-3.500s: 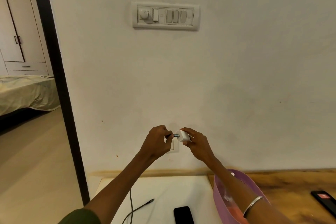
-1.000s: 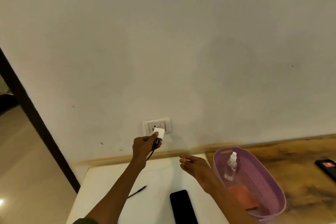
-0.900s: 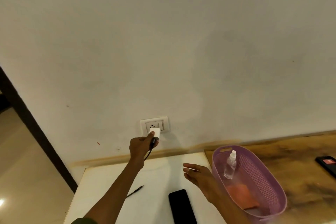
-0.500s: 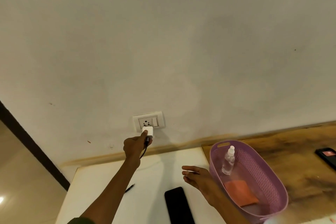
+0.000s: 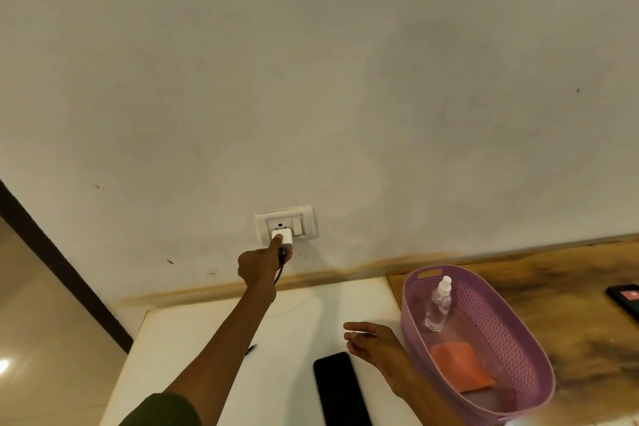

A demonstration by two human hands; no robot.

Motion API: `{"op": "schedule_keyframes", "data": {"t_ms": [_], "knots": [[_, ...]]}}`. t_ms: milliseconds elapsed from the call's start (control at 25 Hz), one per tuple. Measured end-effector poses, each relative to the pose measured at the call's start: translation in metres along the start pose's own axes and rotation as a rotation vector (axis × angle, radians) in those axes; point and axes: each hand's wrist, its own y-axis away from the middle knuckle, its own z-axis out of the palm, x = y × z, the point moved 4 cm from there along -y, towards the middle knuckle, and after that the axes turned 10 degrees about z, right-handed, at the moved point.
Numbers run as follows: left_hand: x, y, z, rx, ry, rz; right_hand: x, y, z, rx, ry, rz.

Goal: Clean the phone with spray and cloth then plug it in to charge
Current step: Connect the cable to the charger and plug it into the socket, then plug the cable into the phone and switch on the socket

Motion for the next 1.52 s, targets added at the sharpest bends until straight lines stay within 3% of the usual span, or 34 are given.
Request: {"op": "schedule_keyframes", "data": {"t_ms": [400,520,640,760,960,1080,1160,1320,1520], "knots": [[0.005,-0.004,0.007,0.039,0.025,0.056,-0.003,-0.024,0.019,0.149,0.207,-0.118],[0.004,-0.01,0.013,-0.06,0.038,0.023,-0.01,-0.027,0.018,0.185,0.277,-0.159],[-0.01,-0.018,-0.008,-0.268,0.106,-0.018,-0.002,-0.024,0.018,0.168,0.353,-0.143],[-0.037,-0.028,-0.062,-0.464,-0.119,0.074,-0.001,-0.018,0.018,0.175,0.391,-0.161],[-0.106,-0.03,-0.17,-0.487,-1.022,0.259,0.002,-0.012,0.029,0.275,0.582,-0.239],[-0.125,-0.01,-0.203,-0.324,-1.031,0.363,0.005,-0.011,0.035,0.291,0.659,-0.241],[-0.133,0.01,-0.201,-0.334,-1.001,0.495,0.006,-0.011,0.031,0.317,0.675,-0.224],[-0.145,0.032,-0.202,-0.494,-1.128,0.492,0.021,-0.007,0.039,0.306,0.732,-0.2],[-0.121,0.015,-0.199,-0.37,-1.024,0.463,0.005,0.005,0.033,0.326,0.719,-0.219]]}}
